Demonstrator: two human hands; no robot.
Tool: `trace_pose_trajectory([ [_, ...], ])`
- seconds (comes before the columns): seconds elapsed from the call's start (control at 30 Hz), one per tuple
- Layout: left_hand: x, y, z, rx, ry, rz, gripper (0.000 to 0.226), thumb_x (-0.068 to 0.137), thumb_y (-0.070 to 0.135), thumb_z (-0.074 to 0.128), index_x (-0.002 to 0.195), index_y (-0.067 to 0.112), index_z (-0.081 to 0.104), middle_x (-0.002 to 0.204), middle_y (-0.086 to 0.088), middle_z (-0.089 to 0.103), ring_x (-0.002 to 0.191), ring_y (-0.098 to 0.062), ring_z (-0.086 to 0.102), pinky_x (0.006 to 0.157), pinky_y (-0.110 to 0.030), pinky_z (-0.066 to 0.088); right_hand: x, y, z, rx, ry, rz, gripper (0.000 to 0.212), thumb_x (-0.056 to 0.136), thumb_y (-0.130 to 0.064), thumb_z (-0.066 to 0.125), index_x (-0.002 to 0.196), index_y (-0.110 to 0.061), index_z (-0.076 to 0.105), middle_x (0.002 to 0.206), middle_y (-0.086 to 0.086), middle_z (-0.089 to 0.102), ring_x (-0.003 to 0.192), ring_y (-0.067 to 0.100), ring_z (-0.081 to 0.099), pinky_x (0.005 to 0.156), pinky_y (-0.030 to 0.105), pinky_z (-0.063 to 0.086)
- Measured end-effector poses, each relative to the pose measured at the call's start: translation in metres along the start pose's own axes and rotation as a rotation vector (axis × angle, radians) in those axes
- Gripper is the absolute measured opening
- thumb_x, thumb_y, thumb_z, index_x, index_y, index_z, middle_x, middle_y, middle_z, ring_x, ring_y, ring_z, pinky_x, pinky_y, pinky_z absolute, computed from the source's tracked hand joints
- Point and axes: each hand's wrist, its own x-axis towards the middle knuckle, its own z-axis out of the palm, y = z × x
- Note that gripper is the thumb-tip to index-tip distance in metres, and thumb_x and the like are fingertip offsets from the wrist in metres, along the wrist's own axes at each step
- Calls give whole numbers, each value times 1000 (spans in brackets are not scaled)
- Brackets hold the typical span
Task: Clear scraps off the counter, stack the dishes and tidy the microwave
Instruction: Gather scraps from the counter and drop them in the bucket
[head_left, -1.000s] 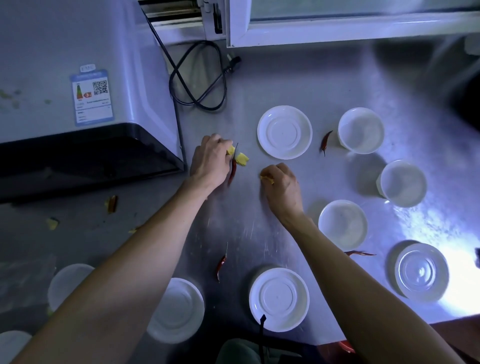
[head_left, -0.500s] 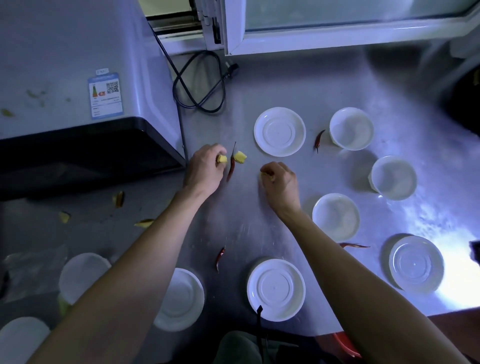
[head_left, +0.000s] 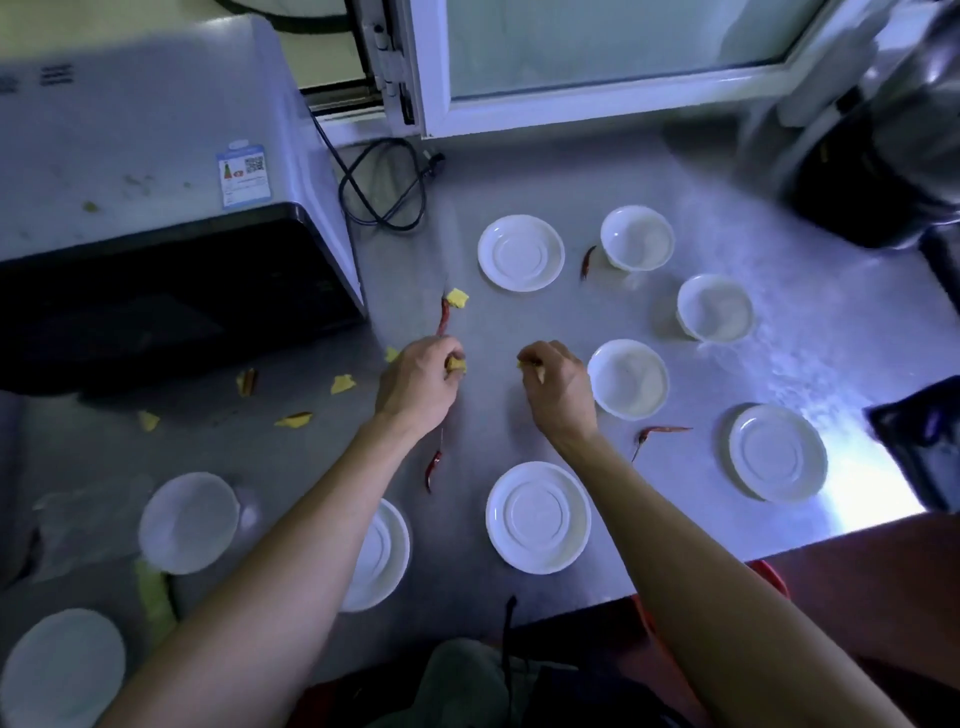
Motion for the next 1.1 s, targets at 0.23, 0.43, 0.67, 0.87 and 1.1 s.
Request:
trace_pose_trajectory([
  [0.23, -35, 30, 14, -7, -112, 226, 16, 84, 14, 66, 96, 23, 63, 93, 4, 65, 92, -23, 58, 70, -36, 49, -74, 7, -25, -35, 170, 84, 15, 89, 5, 57, 92, -4, 69, 91, 9, 65, 82, 29, 58, 69, 41, 49],
  [0.43, -69, 70, 44, 2, -255, 364, 15, 86, 16, 63, 97, 26, 61, 98, 8, 65, 96, -20, 56, 70, -32, 45, -147, 35, -59, -100, 283, 234, 11, 85, 6, 62, 89, -1, 70, 86, 13, 65, 77, 34, 59, 68, 43, 48],
  [0.67, -108, 141, 87, 47, -400, 548, 13, 89, 19, 61, 100, 25, 62, 102, 6, 64, 96, -21, 57, 67, -30, 37, -228, 81, -100, -76, 427, 422, 13, 82, 2, 66, 90, -6, 73, 88, 11, 68, 81, 32, 63, 75, 44, 51],
  [0.87, -153, 204, 149, 142, -530, 674, 13, 88, 19, 62, 100, 25, 62, 102, 4, 64, 101, -23, 58, 77, -36, 50, -301, 143, -125, -47, 507, 516, 10, 81, -4, 67, 87, -10, 71, 84, 5, 66, 78, 25, 62, 71, 35, 49],
  [1.1, -213, 272, 230, 278, -629, 760, 18, 88, 24, 66, 104, 28, 60, 102, 3, 62, 100, -26, 59, 79, -39, 49, -383, 229, -159, 19, 532, 668, 11, 86, -6, 67, 94, -11, 73, 91, 4, 68, 84, 22, 63, 76, 38, 53],
])
